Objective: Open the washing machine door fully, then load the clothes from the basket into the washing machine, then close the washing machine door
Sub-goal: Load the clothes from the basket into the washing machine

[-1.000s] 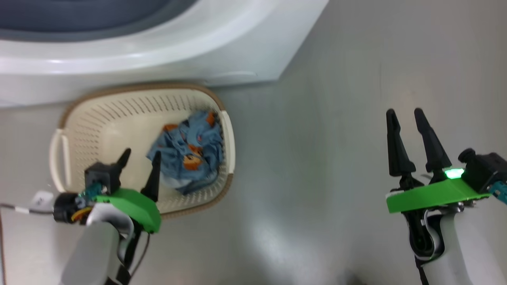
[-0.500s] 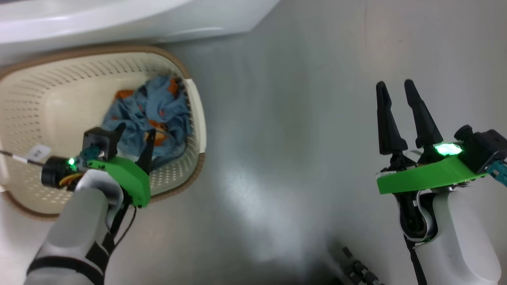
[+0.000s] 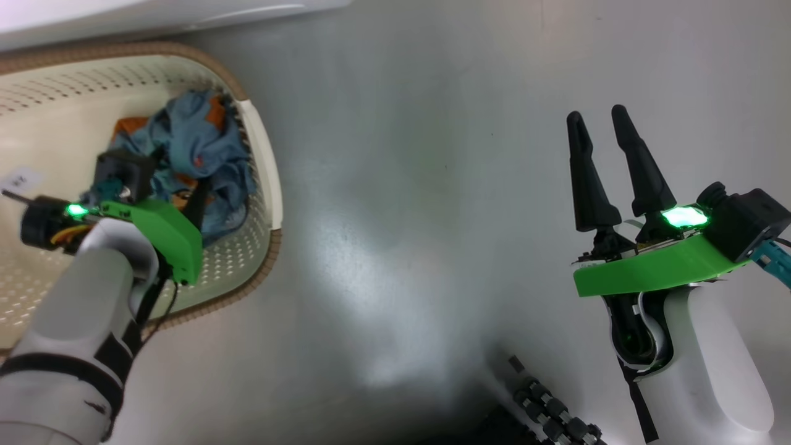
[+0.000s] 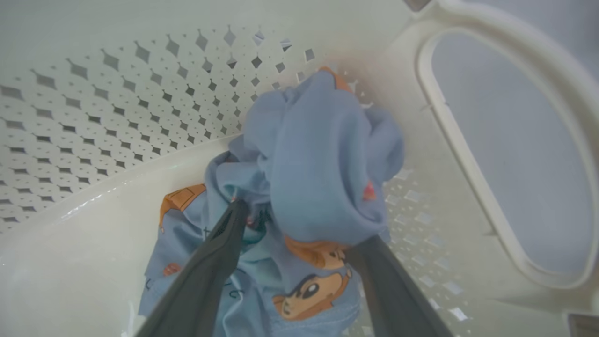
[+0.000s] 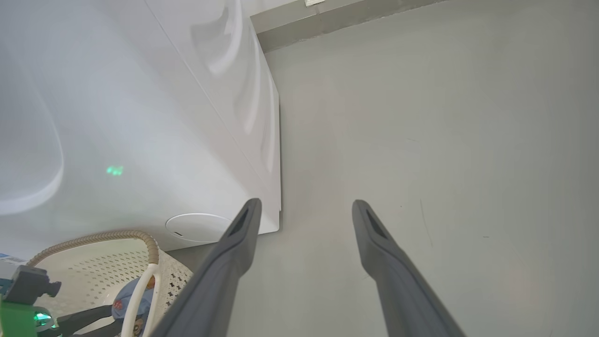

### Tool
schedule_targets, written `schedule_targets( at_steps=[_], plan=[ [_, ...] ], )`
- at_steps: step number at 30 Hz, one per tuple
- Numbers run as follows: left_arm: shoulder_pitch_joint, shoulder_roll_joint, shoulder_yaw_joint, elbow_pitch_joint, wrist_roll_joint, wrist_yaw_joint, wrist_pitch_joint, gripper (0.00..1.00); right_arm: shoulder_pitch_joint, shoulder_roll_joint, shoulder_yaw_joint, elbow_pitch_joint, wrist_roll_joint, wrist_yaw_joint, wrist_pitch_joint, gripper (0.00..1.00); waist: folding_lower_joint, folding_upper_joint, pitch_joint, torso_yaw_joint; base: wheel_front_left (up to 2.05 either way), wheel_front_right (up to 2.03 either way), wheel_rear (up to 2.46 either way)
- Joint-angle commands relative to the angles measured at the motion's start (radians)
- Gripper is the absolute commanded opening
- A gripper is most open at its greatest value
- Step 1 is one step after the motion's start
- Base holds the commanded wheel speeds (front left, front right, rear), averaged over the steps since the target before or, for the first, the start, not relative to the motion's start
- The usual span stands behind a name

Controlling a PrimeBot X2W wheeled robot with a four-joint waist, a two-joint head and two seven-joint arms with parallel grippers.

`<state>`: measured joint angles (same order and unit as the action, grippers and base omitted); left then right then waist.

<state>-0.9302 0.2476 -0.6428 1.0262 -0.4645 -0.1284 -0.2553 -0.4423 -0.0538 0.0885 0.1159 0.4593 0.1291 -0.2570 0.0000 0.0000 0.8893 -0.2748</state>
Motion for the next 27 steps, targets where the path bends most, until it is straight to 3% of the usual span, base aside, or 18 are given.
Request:
schedule_targets(
  at_steps=[1, 8, 9, 11, 18, 27],
  plan=[
    [-0.008, 0.034, -0.002, 0.008, -0.015, -0.002, -0.006, 1.00, 0.017, 0.003, 0.022, -0.029, 0.021, 0.002, -0.005, 1.00, 0.0000, 0.0000, 0.018, -0.016, 0.00, 0.00, 0.00],
    [-0.061, 0.049, -0.112, 0.067, -0.104, -0.002, -0.006, 1.00, 0.024, 0.003, 0.026, -0.049, 0.020, 0.002, -0.005, 1.00, 0.0000, 0.0000, 0.037, -0.030, 0.03, 0.03, 0.03],
    [-0.063, 0.050, -0.126, 0.070, -0.119, -0.002, -0.006, 0.47, 0.026, 0.003, 0.024, -0.051, 0.016, 0.002, -0.005, 1.00, 0.0000, 0.0000, 0.035, -0.028, 0.07, 0.07, 0.07],
    [-0.067, 0.053, -0.146, 0.073, -0.152, -0.002, -0.006, 0.00, 0.030, 0.004, 0.021, -0.051, 0.010, 0.002, -0.005, 1.00, 0.0000, 0.0000, 0.029, -0.023, 0.02, 0.02, 0.02],
    [-0.059, 0.049, -0.160, 0.056, -0.224, -0.002, -0.006, 0.00, 0.035, 0.004, 0.003, -0.042, -0.004, 0.002, -0.005, 1.00, 0.0000, 0.0000, -0.019, 0.000, 0.00, 0.00, 0.00],
    [0.042, 0.052, -0.079, 0.000, -0.249, -0.002, -0.006, 0.00, 0.060, 0.004, -0.004, 0.002, -0.042, 0.002, -0.005, 1.00, 0.0000, 0.0000, -0.176, 0.045, 0.00, 0.00, 0.00]
  ],
)
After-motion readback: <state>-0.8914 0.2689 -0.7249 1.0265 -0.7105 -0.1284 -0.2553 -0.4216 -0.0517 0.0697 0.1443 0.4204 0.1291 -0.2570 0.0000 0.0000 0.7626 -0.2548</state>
